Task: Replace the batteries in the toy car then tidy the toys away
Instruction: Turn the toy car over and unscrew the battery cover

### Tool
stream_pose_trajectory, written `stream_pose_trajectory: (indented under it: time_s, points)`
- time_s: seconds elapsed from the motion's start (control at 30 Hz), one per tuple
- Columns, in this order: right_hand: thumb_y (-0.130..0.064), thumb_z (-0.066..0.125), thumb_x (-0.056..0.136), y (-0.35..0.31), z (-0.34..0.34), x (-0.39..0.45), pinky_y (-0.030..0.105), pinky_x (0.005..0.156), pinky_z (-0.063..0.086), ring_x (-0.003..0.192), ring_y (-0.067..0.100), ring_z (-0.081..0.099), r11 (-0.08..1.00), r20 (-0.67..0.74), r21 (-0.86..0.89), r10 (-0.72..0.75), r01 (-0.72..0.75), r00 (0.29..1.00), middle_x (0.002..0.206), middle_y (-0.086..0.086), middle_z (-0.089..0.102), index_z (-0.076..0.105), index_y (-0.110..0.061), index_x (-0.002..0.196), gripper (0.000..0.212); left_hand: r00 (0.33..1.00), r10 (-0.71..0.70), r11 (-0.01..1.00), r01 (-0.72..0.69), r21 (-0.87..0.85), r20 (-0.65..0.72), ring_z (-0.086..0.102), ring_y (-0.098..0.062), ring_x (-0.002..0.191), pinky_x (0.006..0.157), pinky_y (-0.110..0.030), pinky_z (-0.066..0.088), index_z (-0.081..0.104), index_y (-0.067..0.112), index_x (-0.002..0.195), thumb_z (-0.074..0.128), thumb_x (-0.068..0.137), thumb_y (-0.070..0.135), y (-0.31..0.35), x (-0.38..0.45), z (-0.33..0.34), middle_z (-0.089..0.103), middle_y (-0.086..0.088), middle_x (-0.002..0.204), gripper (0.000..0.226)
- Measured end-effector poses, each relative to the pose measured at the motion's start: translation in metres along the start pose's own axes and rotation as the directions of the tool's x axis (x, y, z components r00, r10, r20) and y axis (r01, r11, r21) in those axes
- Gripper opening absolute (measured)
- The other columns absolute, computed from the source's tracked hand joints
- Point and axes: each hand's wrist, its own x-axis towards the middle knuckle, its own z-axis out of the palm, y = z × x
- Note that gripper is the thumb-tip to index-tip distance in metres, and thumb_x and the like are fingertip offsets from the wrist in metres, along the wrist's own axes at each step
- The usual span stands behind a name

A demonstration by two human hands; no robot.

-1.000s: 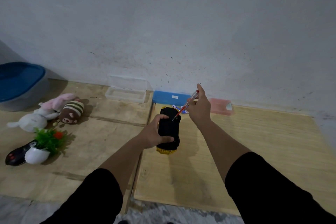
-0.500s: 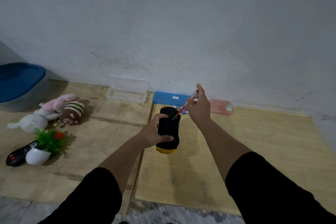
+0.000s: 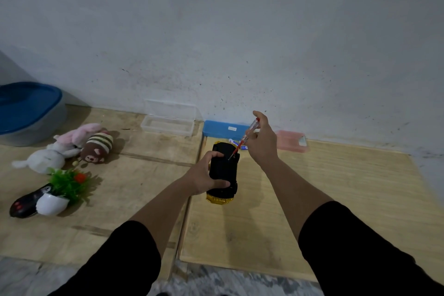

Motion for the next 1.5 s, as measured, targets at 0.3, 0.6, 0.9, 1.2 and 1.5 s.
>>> stream_pose_trajectory:
  time_s: [0.3, 0.6, 0.9, 1.2, 1.5]
  points:
    - [-0.01, 0.052, 0.092, -0.015, -0.003, -0.01, 0.031, 0.077, 0.052, 0.079, 0.015, 0.061, 0.962, 0.248, -0.056, -0.246, 0.267, 0.937, 0.097, -0.001, 0.057, 0.047, -0.021, 0.117, 0.028, 0.997, -0.056, 0.997, 0.054, -0.063, -0.043, 0.056, -0.025, 0.112, 0.092, -0.046, 0.053, 0.037, 0.03, 0.126, 0.083, 0.069, 0.021, -0.003, 0.0, 0.0, 0.055, -0.007, 0.124, 0.074]
    - [-0.009, 0.054, 0.092, -0.025, 0.001, -0.011, 0.018, 0.063, 0.054, 0.061, 0.02, 0.065, 0.972, 0.204, 0.115, -0.227, 0.207, 0.952, 0.093, 0.004, 0.059, 0.062, -0.024, 0.113, 0.027, 0.999, -0.043, 0.991, 0.039, -0.125, -0.023, 0.058, -0.026, 0.105, 0.083, -0.039, 0.055, 0.04, 0.026, 0.122, 0.078, 0.075, 0.01, 0.004, -0.006, 0.007, 0.056, -0.005, 0.114, 0.062]
    - [-0.017, 0.064, 0.087, -0.039, -0.006, -0.012, 0.013, 0.058, 0.05, 0.058, 0.017, 0.067, 0.975, 0.267, 0.092, -0.221, 0.204, 0.938, 0.098, -0.003, 0.053, 0.057, -0.021, 0.1, 0.016, 0.998, -0.042, 0.972, 0.032, -0.232, -0.04, 0.061, -0.018, 0.093, 0.07, -0.03, 0.057, 0.041, 0.019, 0.125, 0.077, 0.073, 0.003, 0.011, -0.008, 0.005, 0.057, -0.001, 0.106, 0.066]
    - [-0.016, 0.051, 0.095, -0.042, -0.004, -0.011, 0.031, 0.063, 0.055, 0.062, 0.027, 0.066, 0.97, 0.22, 0.079, -0.242, 0.23, 0.945, 0.097, -0.003, 0.066, 0.056, -0.022, 0.109, 0.016, 0.996, -0.065, 0.962, 0.048, -0.269, -0.054, 0.061, -0.022, 0.096, 0.074, -0.035, 0.056, 0.042, 0.019, 0.125, 0.078, 0.071, -0.001, 0.012, -0.012, 0.006, 0.06, -0.004, 0.105, 0.067]
    - [-0.01, 0.055, 0.092, -0.04, -0.003, -0.017, 0.029, 0.066, 0.056, 0.06, 0.023, 0.068, 0.962, 0.195, 0.083, -0.273, 0.261, 0.942, 0.099, -0.001, 0.064, 0.061, -0.023, 0.111, 0.023, 0.993, -0.093, 0.957, 0.069, -0.28, -0.072, 0.058, -0.024, 0.1, 0.069, -0.03, 0.055, 0.042, 0.019, 0.124, 0.077, 0.071, -0.003, 0.012, -0.019, 0.006, 0.058, -0.002, 0.106, 0.067]
